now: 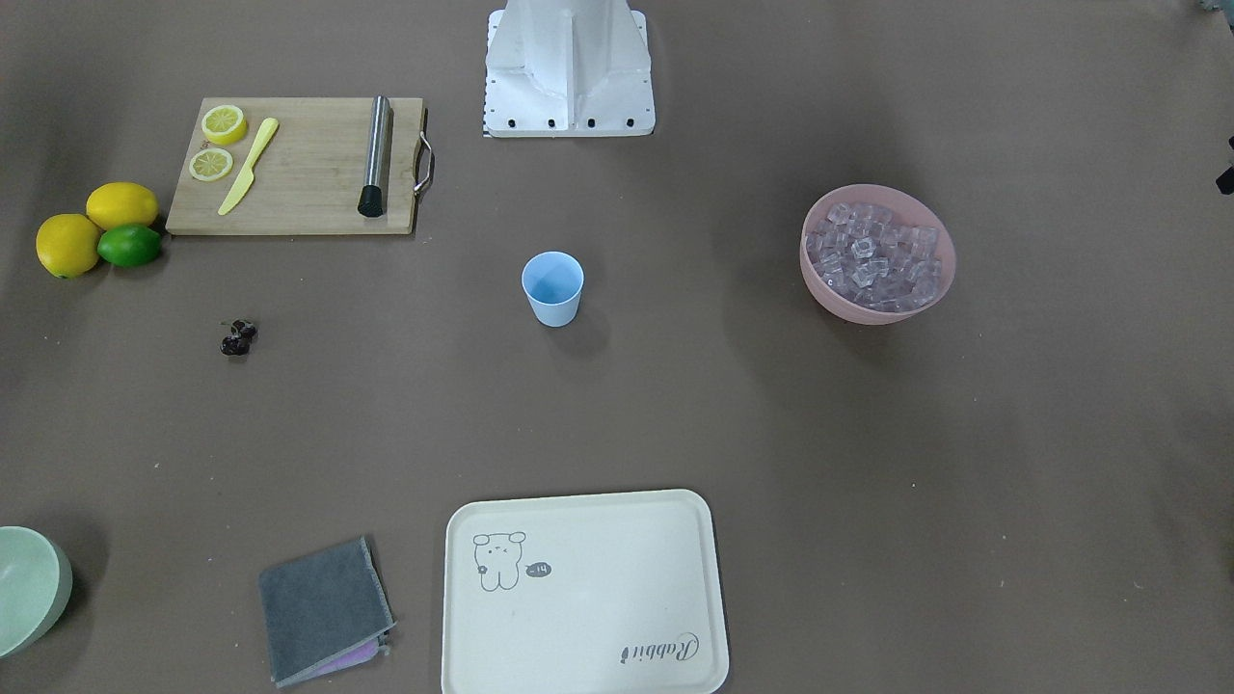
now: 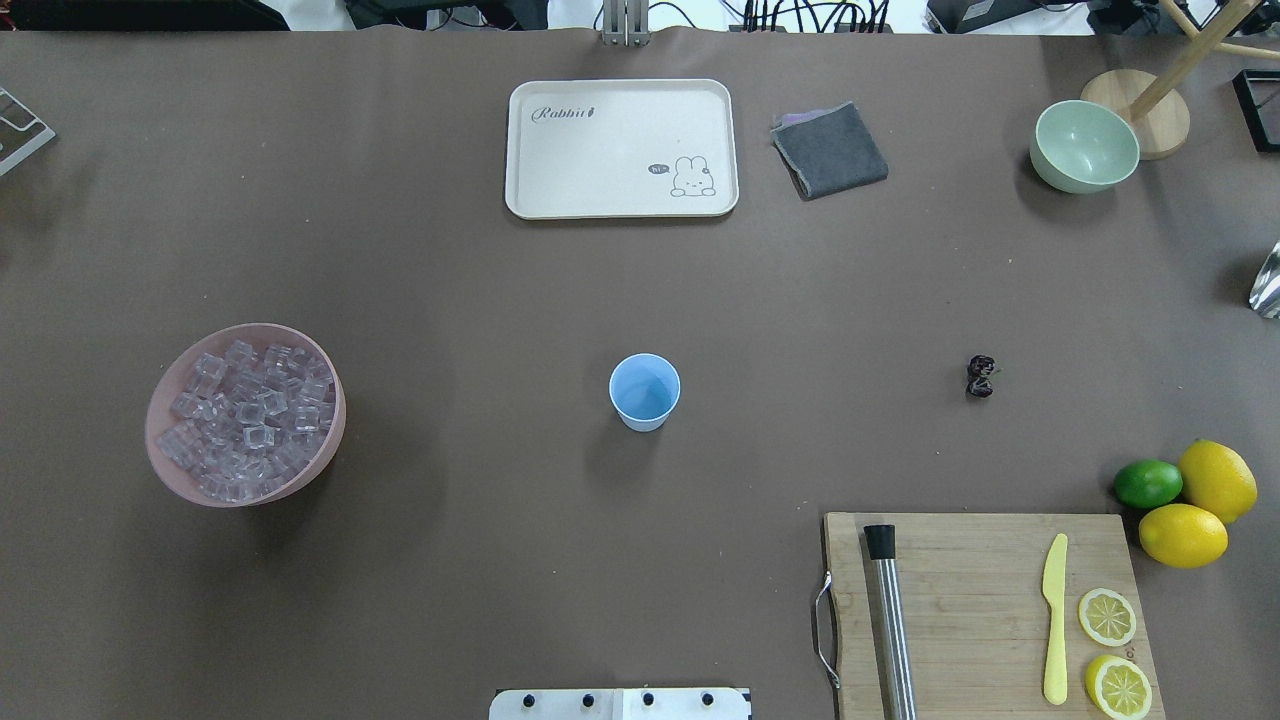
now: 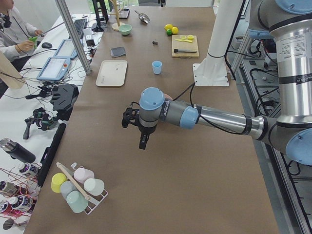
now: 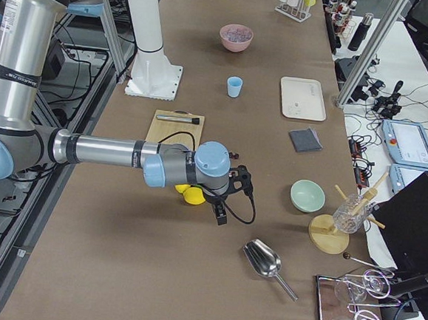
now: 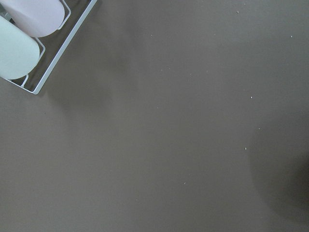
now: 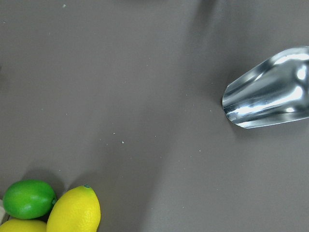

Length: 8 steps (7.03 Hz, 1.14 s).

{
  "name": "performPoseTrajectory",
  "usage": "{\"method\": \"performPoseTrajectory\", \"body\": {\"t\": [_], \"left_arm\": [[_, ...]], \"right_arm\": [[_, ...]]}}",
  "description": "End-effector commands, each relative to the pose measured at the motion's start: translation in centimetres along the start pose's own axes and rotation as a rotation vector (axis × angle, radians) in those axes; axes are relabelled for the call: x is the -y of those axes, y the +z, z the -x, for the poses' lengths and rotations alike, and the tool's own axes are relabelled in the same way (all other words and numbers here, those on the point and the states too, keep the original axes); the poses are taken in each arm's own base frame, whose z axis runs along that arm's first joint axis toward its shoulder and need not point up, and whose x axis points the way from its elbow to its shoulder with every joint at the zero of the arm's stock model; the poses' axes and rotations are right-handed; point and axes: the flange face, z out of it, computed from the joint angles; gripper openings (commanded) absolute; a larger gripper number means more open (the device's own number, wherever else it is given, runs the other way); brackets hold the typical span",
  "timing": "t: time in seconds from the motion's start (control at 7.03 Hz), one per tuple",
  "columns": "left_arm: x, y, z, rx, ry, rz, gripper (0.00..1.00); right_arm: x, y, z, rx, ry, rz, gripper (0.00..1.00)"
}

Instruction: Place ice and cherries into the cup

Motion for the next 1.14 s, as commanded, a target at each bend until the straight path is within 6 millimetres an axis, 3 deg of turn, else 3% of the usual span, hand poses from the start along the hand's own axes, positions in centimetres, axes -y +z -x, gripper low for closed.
{"method": "performPoseTrajectory", "body": {"t": [0.0, 0.57, 0.85, 1.0], "left_arm": [[0.3, -0.8, -1.0, -0.009, 0.031, -0.02, 0.96], [0.4, -0.2, -0.9, -0.026, 0.012, -0.005, 0.98], [0.4, -0.5, -2.9, -0.038, 0.002, -0.01, 0.97], [1.0, 0.6, -5.3, -0.052, -0.053, 0.014, 0.97]], "right_arm": [[0.0, 0.0, 0.0, -0.002, -0.04, -0.023, 1.0], [-0.3, 0.4, 0.2, 0.012, -0.049, -0.02, 1.0], [-0.2, 0.4, 0.4, 0.014, -0.055, -0.022, 1.0], [-0.1, 0.3, 0.5, 0.014, -0.07, -0.035, 1.0]]}}
